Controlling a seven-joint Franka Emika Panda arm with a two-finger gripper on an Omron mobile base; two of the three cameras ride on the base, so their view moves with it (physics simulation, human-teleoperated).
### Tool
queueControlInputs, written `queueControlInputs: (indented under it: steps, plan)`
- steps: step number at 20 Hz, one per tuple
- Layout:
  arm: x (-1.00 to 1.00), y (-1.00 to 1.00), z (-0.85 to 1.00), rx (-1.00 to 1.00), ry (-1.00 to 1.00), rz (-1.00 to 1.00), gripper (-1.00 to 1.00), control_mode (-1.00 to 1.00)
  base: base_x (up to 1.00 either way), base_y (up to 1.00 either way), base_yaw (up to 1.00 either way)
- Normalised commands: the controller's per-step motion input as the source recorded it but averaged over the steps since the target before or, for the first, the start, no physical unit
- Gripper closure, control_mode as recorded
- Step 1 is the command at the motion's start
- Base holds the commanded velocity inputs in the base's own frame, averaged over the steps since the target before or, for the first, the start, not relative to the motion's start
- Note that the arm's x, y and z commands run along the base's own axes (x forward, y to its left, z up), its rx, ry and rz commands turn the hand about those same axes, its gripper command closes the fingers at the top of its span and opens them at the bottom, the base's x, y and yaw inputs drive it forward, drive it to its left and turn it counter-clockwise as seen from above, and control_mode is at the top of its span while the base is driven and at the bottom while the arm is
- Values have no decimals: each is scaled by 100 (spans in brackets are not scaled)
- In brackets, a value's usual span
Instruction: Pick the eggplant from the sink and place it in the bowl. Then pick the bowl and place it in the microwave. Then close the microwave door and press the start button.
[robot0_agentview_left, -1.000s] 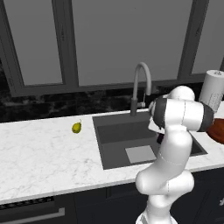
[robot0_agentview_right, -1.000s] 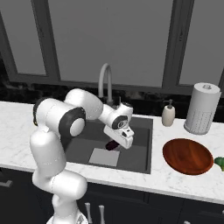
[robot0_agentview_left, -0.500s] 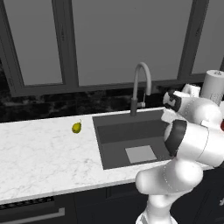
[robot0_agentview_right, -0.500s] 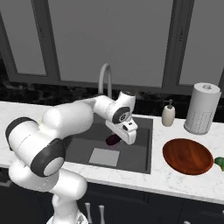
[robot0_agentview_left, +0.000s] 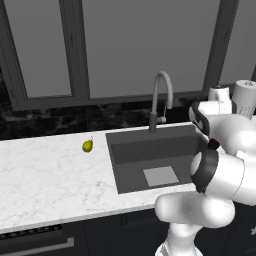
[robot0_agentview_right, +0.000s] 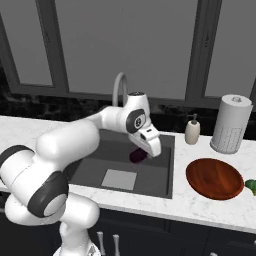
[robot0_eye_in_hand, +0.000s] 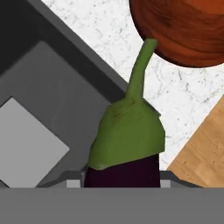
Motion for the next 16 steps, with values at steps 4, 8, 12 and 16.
queueControlInputs:
  steps: [4, 8, 12, 16]
  plan:
    - [-3, -69, 6, -19, 0, -5, 100, -100, 0, 0, 0]
    - [0, -98, 1, -3, 6, -1, 100, -100, 0, 0, 0]
    - [0, -99, 6, 0, 12, 0, 100, -100, 0, 0, 0]
    - [0, -82, 0, 0, 7, 0, 100, -100, 0, 0, 0]
